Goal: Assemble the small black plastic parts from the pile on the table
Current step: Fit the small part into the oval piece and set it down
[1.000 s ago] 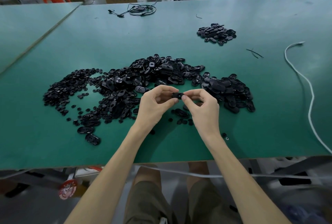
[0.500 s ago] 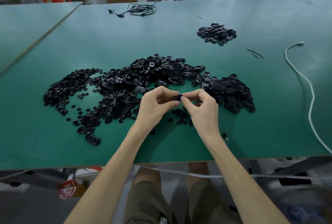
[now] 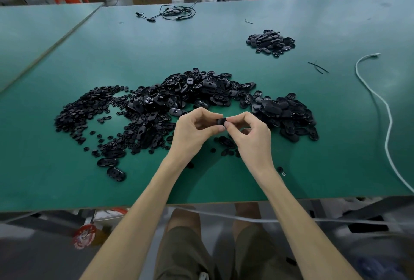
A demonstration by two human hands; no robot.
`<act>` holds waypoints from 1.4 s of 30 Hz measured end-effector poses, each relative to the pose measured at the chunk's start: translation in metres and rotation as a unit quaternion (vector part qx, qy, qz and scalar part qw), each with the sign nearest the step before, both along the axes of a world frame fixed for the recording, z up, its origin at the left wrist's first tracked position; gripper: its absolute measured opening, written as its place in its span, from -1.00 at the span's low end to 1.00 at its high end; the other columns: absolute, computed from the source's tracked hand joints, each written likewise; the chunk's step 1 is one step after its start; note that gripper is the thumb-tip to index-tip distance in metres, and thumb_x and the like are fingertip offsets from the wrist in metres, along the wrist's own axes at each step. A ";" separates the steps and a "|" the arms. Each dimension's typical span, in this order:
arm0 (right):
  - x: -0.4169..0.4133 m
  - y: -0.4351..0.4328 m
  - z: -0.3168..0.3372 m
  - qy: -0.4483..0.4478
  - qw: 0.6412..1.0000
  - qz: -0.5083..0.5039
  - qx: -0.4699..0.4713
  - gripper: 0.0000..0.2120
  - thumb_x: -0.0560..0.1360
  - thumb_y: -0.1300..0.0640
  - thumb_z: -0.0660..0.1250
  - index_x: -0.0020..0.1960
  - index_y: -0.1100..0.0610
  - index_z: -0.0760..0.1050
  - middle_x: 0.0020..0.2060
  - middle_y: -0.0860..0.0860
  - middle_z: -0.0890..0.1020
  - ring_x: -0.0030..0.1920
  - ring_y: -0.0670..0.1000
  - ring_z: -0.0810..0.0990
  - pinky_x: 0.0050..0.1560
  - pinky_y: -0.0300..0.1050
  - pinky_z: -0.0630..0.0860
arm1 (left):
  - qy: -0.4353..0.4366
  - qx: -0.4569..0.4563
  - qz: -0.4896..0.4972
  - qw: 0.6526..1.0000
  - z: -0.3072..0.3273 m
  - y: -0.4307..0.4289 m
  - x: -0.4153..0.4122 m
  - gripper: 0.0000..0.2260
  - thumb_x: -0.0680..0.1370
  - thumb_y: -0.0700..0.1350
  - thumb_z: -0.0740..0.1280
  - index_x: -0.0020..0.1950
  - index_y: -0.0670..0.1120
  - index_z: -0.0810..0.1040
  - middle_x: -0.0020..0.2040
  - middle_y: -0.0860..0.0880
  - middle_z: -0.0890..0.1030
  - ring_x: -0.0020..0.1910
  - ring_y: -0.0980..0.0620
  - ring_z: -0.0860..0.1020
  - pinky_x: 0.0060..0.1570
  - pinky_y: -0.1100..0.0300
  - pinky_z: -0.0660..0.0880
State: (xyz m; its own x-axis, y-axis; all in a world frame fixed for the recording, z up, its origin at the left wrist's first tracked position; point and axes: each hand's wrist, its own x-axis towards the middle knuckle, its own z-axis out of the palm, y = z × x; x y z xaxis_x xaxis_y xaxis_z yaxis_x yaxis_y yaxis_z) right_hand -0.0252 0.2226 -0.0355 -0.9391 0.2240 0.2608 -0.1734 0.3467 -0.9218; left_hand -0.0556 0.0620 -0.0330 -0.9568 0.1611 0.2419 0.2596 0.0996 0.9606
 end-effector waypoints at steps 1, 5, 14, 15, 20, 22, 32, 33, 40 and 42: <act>0.000 0.000 0.000 0.002 1.000 0.004 0.001 -0.97 0.56 0.19 0.49 -0.04 0.07 0.68 -0.14 -0.08 0.70 -0.08 -0.07 0.66 -0.01 -0.14 0.57 | 0.001 0.002 0.002 1.000 0.000 0.000 0.000 -0.79 0.45 -0.31 0.58 -0.01 -0.07 0.70 -0.06 0.01 0.76 -0.05 0.04 0.73 0.01 0.29 0.60; 0.000 -0.001 -0.001 0.019 1.000 0.011 0.017 -0.86 0.57 0.25 0.45 0.06 0.07 0.72 -0.06 -0.05 0.68 -0.07 -0.11 0.63 -0.04 -0.32 0.50 | 0.011 0.007 0.014 1.000 -0.001 -0.002 -0.001 -0.80 0.49 -0.28 0.56 0.05 -0.07 0.69 -0.01 0.01 0.75 -0.01 0.02 0.73 0.05 0.25 0.61; -0.002 -0.009 -0.005 0.014 0.989 0.102 0.105 -0.58 0.59 0.32 0.40 0.40 0.00 0.60 0.06 0.00 0.58 -0.04 0.03 0.57 0.12 -0.12 0.57 | -0.003 0.022 0.087 0.996 -0.009 -0.004 -0.006 -0.86 0.57 -0.28 0.48 0.10 -0.18 0.62 -0.02 -0.09 0.73 -0.04 -0.02 0.73 0.02 0.02 0.65; -0.002 -0.009 -0.005 0.014 0.988 0.106 0.108 -0.57 0.60 0.32 0.40 0.40 0.00 0.60 0.06 -0.01 0.57 -0.05 0.02 0.57 0.11 -0.12 0.57 | -0.002 0.021 0.090 0.996 -0.009 -0.004 -0.005 -0.87 0.58 -0.29 0.47 0.11 -0.18 0.62 -0.02 -0.08 0.72 -0.04 -0.01 0.73 0.02 0.01 0.66; -0.001 -0.008 0.000 0.037 0.996 0.059 0.063 -0.58 0.60 0.29 0.40 0.42 0.03 0.54 0.10 -0.04 0.58 -0.03 -0.12 0.61 -0.01 -0.36 0.52 | 0.003 0.010 0.060 0.998 -0.007 -0.002 -0.005 -0.87 0.58 -0.33 0.45 0.10 -0.17 0.67 -0.03 -0.05 0.75 -0.05 0.03 0.73 -0.03 0.16 0.63; -0.002 -0.007 0.001 0.027 0.998 0.041 0.038 -0.65 0.61 0.24 0.41 0.36 0.03 0.55 0.09 -0.07 0.63 0.01 -0.15 0.62 0.01 -0.36 0.53 | 0.009 -0.002 0.036 0.999 -0.006 -0.001 -0.004 -0.86 0.57 -0.33 0.46 0.10 -0.16 0.68 -0.03 -0.02 0.75 -0.06 0.08 0.72 -0.03 0.27 0.60; -0.002 -0.003 -0.002 -0.005 1.000 0.019 -0.002 -0.83 0.59 0.29 0.42 0.12 0.10 0.68 -0.05 -0.07 0.73 -0.02 -0.11 0.70 0.07 -0.18 0.63 | 0.026 -0.051 0.012 0.998 -0.007 0.001 -0.002 -0.87 0.55 -0.30 0.50 0.07 -0.16 0.68 -0.08 0.00 0.75 -0.12 0.09 0.72 -0.06 0.29 0.60; -0.002 -0.003 -0.002 -0.006 1.000 0.019 -0.003 -0.83 0.59 0.29 0.42 0.12 0.11 0.69 -0.05 -0.07 0.73 -0.02 -0.11 0.70 0.07 -0.19 0.63 | 0.027 -0.056 0.014 0.998 -0.006 0.001 -0.001 -0.87 0.55 -0.30 0.50 0.06 -0.16 0.68 -0.08 0.00 0.75 -0.13 0.09 0.71 -0.06 0.28 0.60; -0.001 -0.004 -0.002 -0.012 1.000 0.022 0.010 -0.86 0.59 0.27 0.44 0.10 0.09 0.68 -0.07 -0.09 0.72 -0.04 -0.14 0.69 0.02 -0.28 0.60 | 0.034 -0.081 0.029 0.996 -0.004 0.003 0.000 -0.87 0.53 -0.31 0.48 0.04 -0.14 0.68 -0.09 0.01 0.73 -0.12 0.02 0.69 -0.03 0.21 0.62; -0.001 -0.005 -0.002 -0.014 1.000 0.025 0.010 -0.87 0.58 0.26 0.44 0.09 0.09 0.67 -0.08 -0.10 0.72 -0.05 -0.15 0.68 0.00 -0.31 0.59 | 0.035 -0.086 0.034 0.995 -0.004 0.003 0.001 -0.87 0.52 -0.32 0.47 0.02 -0.13 0.68 -0.11 0.02 0.72 -0.16 0.05 0.67 -0.07 0.26 0.60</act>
